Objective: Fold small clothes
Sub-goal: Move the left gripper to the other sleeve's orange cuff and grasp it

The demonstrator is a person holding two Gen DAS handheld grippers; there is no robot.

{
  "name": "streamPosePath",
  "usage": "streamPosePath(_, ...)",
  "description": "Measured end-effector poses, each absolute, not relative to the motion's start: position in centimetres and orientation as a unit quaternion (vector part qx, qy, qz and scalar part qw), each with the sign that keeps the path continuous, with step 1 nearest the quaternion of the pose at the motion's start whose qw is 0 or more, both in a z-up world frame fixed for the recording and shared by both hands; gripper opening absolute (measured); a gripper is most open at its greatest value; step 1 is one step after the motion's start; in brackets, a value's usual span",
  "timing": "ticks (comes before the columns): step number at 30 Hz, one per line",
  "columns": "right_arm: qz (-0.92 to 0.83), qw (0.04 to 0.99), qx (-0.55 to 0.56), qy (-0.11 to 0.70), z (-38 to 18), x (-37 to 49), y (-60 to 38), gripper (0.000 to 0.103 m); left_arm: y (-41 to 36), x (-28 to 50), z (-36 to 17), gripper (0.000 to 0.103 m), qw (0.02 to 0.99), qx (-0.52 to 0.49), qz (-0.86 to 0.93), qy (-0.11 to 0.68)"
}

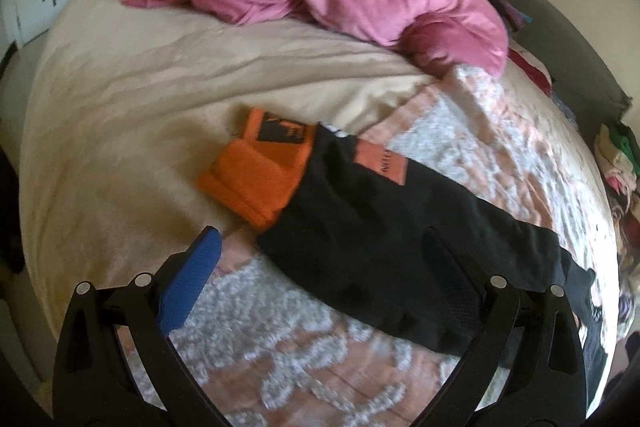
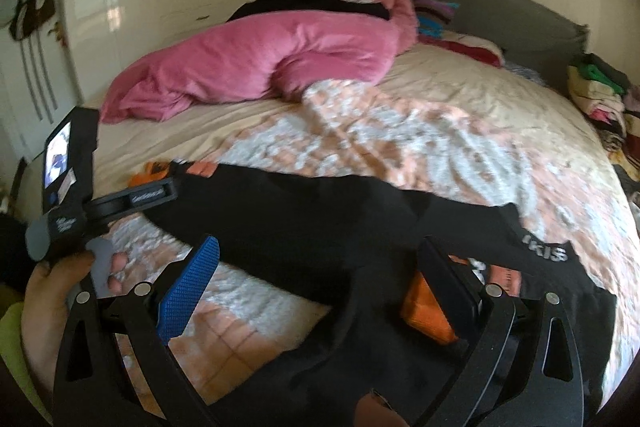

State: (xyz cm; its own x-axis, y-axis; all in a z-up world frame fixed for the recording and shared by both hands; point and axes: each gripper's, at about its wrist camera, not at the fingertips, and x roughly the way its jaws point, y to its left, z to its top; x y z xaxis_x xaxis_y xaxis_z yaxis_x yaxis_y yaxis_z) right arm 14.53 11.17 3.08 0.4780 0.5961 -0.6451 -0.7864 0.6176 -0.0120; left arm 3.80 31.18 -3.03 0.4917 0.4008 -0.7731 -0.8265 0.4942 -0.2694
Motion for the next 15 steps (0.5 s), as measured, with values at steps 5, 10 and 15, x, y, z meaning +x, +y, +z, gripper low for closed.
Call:
streamPosePath(5, 0.424, 0.833, -0.158, 0.319, 2.0, 13.8, 12.1, 0.099, 32.6, 4.2, -4.0, 0.094, 0.79, -0.332, 0.394, 0.332)
streamPosePath(10, 0.423, 0.831, -0.136, 0.335, 1.4, 13.7, 11.2, 0.099, 34.2, 4.6, -4.3, 0.093, 0.808, -0.337, 0.371, 0.31)
streamPosePath(15, 0.409, 0.836, -0.111, 0.348, 1.1, 14.3, 9.6, 0.099, 35.3, 3.8, -4.4, 0.037, 0.812, -0.354, 0.367, 0.285)
